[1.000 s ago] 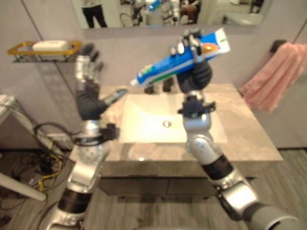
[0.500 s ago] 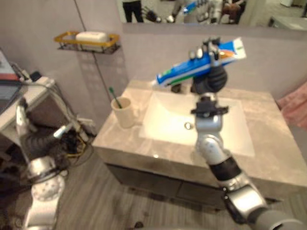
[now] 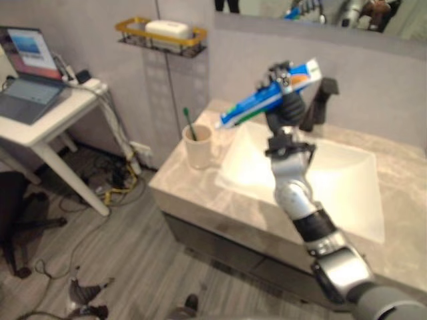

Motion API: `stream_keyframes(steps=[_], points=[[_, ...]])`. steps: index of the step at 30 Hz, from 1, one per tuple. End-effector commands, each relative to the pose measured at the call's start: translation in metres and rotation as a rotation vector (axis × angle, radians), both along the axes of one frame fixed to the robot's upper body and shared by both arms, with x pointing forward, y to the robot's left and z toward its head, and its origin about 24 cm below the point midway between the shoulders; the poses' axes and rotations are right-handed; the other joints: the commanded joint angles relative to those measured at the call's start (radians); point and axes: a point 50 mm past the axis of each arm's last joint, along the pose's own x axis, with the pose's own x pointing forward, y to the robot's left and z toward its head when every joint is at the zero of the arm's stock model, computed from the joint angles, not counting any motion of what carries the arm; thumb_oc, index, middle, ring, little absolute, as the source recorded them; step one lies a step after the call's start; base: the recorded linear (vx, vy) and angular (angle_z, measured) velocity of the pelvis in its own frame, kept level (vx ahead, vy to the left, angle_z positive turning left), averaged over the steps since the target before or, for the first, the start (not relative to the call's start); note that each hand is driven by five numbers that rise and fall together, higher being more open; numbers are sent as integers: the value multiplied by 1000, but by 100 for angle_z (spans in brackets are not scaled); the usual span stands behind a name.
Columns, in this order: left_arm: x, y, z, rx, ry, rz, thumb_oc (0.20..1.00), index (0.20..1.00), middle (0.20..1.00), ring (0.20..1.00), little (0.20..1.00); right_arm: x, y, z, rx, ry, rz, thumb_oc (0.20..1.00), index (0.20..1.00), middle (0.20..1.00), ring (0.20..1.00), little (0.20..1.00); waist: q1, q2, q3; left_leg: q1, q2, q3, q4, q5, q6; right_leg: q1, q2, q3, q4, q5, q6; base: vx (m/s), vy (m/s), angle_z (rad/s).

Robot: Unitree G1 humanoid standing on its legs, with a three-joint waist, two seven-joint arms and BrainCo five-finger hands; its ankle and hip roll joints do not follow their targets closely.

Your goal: Put brush and paste in cup on sink, flatten towel.

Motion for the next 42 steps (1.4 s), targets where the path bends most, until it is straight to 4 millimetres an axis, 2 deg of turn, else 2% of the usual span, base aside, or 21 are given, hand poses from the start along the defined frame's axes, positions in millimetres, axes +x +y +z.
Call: stream_keyframes(steps=[1, 2, 3, 5, 6, 9, 10, 15, 18, 31, 42], points=[[7, 5, -4, 6, 60, -63, 1000, 1000, 1000, 1000, 1000, -6, 17, 45, 11, -176, 35, 200, 200, 200, 200, 200, -12, -28, -33, 7, 9, 27, 13, -56, 35, 9, -57, 7, 5, 20, -21, 10, 51, 6], [-11, -8, -21, -35, 205, -96, 1000, 1000, 1000, 1000, 1000, -4, 24, 45, 1, -169, 50, 200, 200, 200, 200, 200, -20, -27, -35, 6, 7, 28, 13, -56, 38, 8, -59, 7, 5, 22, -20, 11, 31, 2], [-11, -8, -21, -35, 204, -97, 1000, 1000, 1000, 1000, 1000, -4, 24, 45, 1, -170, 50, 200, 200, 200, 200, 200, -20, -26, -34, 6, 7, 28, 13, -56, 38, 8, -59, 7, 5, 22, -20, 11, 35, 1], [-27, -23, -35, -88, 332, -136, 1000, 1000, 1000, 1000, 1000, -1, 32, 44, -21, -152, 60, 200, 200, 200, 200, 200, -28, -24, -35, 5, 3, 32, 13, -57, 39, 5, -61, 8, 5, 26, -19, 10, 40, -1], [-27, -23, -35, -88, 332, -136, 1000, 1000, 1000, 1000, 1000, -1, 32, 44, -21, -152, 60, 200, 200, 200, 200, 200, -28, -24, -35, 5, 3, 32, 13, -57, 39, 5, -61, 8, 5, 26, -19, 9, 39, -1], [-44, -30, -42, -133, 424, -107, 1000, 1000, 1000, 1000, 1000, 2, 35, 43, -49, -144, 55, 200, 200, 200, 200, 200, -33, -26, -39, 0, 0, 30, 13, -57, 40, 1, -66, 5, 5, 27, -19, 17, 29, 0], [-64, -31, -46, -178, 496, -40, 1000, 1000, 1000, 1000, 1000, 3, 34, 41, -87, -140, 46, 200, 200, 200, 200, 200, -29, -29, -42, -5, -3, 26, 13, -57, 40, 2, -69, -2, 5, 27, -17, 29, 39, 3], [-84, -30, -47, -206, 567, 2, 1000, 1000, 1000, 1000, 1000, 7, 32, 43, -179, -146, 2, 200, 200, 200, 200, 200, -19, -38, -47, -10, -8, 22, 13, -58, 42, 1, -74, -9, 5, 30, -13, 25, 23, 3], [-84, -29, -46, -211, 564, 13, 1000, 1000, 1000, 1000, 1000, 8, 33, 45, -214, -153, -9, 200, 200, 200, 200, 200, -15, -41, -45, -13, -8, 23, 13, -57, 41, -2, -74, -8, 5, 31, -11, 4, 4, 1], [-58, -27, -44, -180, 488, -60, 1000, 1000, 1000, 1000, 1000, 15, 38, 57, -274, -155, -60, 200, 200, 200, 200, 200, -5, -56, -41, -28, -8, 18, 13, -56, 43, -13, -75, -12, 5, 33, -7, 0, 1, 0], [-56, -26, -44, -175, 491, -87, 1000, 1000, 1000, 1000, 1000, 19, 41, 76, -371, -197, -127, 200, 200, 200, 200, 200, 4, -70, -34, -44, -14, 13, 13, -55, 47, -27, -78, -9, 5, 39, -1, 0, 0, 0]])
